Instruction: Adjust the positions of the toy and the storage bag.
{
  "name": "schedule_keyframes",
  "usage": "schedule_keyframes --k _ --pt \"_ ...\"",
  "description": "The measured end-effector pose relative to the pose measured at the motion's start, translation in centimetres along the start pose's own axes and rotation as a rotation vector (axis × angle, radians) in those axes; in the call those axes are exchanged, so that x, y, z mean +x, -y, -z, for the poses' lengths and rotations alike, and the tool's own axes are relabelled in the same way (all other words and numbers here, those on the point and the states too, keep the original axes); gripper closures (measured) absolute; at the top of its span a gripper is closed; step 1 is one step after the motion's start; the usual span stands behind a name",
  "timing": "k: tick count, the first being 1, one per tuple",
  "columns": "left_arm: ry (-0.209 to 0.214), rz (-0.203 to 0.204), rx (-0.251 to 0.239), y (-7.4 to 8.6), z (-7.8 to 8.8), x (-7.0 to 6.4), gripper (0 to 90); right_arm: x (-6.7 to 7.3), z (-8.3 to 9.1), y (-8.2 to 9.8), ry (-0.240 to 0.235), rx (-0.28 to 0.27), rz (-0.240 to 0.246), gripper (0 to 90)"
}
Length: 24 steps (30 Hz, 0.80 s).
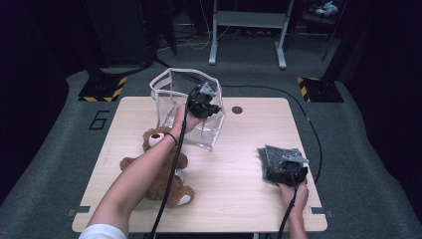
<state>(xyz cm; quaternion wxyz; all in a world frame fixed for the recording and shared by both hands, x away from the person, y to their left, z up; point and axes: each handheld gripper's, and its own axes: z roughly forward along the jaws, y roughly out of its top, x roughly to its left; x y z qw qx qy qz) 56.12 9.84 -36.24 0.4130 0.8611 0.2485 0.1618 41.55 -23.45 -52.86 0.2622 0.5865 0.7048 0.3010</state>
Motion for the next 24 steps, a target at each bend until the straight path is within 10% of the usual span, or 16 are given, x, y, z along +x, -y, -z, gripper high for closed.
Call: schedule_keyframes --k 24 --pt "0.11 -0.054 0.012 0.8 1.3 -2.6 86.3 0.0 0.0 0.0 -0.002 -0.005 -0.006 1.0"
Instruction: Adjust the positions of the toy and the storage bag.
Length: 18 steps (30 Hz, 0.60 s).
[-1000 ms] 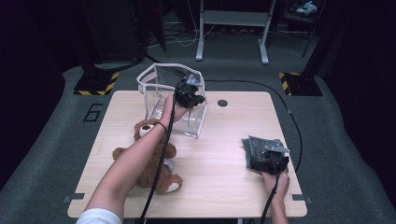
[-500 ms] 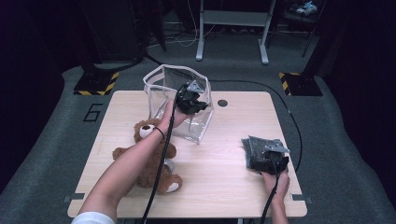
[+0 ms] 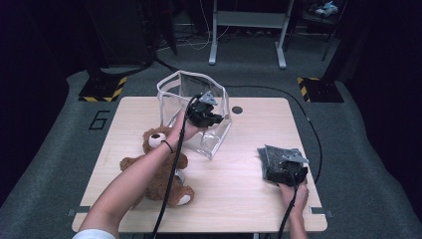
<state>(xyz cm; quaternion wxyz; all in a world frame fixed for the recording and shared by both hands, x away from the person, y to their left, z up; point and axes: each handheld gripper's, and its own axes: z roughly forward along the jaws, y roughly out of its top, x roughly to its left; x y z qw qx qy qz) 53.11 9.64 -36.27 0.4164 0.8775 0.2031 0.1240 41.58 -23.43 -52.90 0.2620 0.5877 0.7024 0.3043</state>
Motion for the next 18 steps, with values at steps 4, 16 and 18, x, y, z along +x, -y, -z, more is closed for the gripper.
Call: schedule_keyframes --k 4,16,18 --pt "0.019 -0.011 0.005 0.0 0.0 -0.7 86.0 0.0 0.0 0.0 0.003 0.006 0.003 1.0" --pt "0.009 0.044 -0.027 0.1 0.8 -0.9 59.6 0.0 0.0 -0.2 -0.004 0.016 0.004 0.7" --pt "-0.014 0.066 -0.033 0.1 1.3 -0.7 51.0 -0.2 -0.1 -0.3 -0.014 0.019 -0.001 0.5"
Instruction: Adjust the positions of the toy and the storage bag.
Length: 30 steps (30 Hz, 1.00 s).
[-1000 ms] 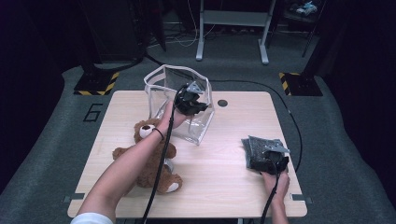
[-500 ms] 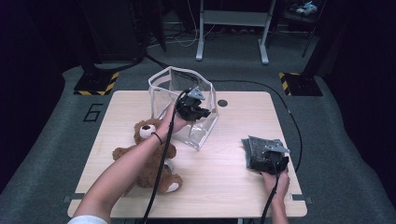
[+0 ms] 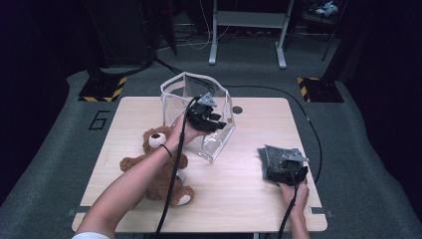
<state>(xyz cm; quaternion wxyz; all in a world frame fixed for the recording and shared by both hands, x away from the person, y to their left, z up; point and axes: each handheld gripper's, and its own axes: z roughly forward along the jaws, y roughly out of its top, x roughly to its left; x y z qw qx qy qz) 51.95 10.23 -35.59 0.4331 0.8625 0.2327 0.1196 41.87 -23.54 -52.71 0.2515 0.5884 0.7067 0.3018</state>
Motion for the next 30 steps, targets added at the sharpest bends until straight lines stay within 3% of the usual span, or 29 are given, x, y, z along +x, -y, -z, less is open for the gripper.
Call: schedule_keyframes --k 4,8,10,13,14,18,26,30 --pt "-0.02 0.056 -0.037 -0.1 1.4 0.7 37.0 0.0 0.4 -0.4 -0.01 0.005 0.014 1.4" --pt "-0.076 0.106 -0.063 -0.3 2.8 1.4 30.6 0.4 1.5 -1.7 -0.039 -0.003 0.034 2.6" --pt "-0.103 0.132 -0.051 -0.3 3.5 2.1 25.5 0.6 2.0 -2.7 -0.051 -0.011 0.056 3.1" --pt "-0.168 0.179 -0.032 -0.1 4.1 3.1 21.6 1.0 2.5 -4.2 -0.069 -0.015 0.076 3.7" --pt "-0.215 0.192 -0.012 -0.1 4.1 3.3 21.0 1.2 2.7 -4.7 -0.074 -0.019 0.084 3.9" --pt "-0.293 0.223 0.03 0.3 4.3 4.3 18.5 1.8 3.1 -6.8 -0.108 -0.035 0.108 5.1" --pt "-0.348 0.355 0.046 0.4 4.2 6.9 15.9 3.6 3.9 -11.8 -0.178 -0.073 0.141 5.7" --pt "-0.379 0.378 0.078 0.2 3.6 7.6 15.6 4.8 3.7 -13.9 -0.209 -0.078 0.154 5.7"
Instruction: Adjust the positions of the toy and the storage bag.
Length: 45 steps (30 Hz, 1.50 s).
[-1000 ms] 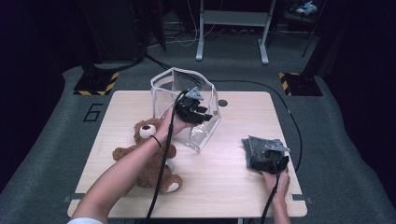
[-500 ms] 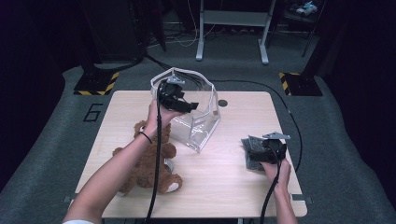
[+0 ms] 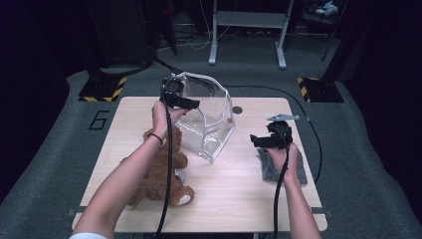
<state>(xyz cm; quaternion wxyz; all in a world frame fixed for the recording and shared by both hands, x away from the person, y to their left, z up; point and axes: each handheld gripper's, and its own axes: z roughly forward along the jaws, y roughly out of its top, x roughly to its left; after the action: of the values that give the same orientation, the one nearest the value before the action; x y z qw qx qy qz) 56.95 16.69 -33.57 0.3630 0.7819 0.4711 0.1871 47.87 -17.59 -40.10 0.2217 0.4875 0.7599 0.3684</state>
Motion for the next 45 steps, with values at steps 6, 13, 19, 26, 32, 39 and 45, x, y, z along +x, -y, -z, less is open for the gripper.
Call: schedule_keyframes --k 6,13,19,26,32,39,45 --pt "-0.02 -0.004 0.034 -0.1 -0.7 0.0 16.4 1.1 -1.0 -2.8 -0.041 -0.017 0.005 6.1" --pt "0.011 0.011 -0.035 -0.7 0.1 -0.4 16.9 2.1 -1.3 -6.0 -0.07 -0.041 0.027 6.7" --pt "0.0 0.007 0.008 -1.0 -1.0 -1.2 17.0 3.0 -1.8 -7.9 -0.095 -0.048 0.027 7.1" --pt "-0.002 0.015 0.051 -0.8 -1.3 -0.8 18.5 3.9 -2.9 -10.8 -0.113 -0.056 0.033 8.4" --pt "0.01 0.035 0.068 -0.5 -1.4 -0.5 20.7 5.0 -4.5 -12.7 -0.091 -0.023 0.04 13.3" --pt "0.045 0.04 0.085 0.0 -1.6 -0.4 36.7 5.5 -6.6 -13.4 -0.055 0.015 0.025 30.2" --pt "0.088 0.031 0.091 0.7 -1.9 -0.4 60.3 5.5 -7.3 -13.2 -0.058 0.038 0.008 60.4"
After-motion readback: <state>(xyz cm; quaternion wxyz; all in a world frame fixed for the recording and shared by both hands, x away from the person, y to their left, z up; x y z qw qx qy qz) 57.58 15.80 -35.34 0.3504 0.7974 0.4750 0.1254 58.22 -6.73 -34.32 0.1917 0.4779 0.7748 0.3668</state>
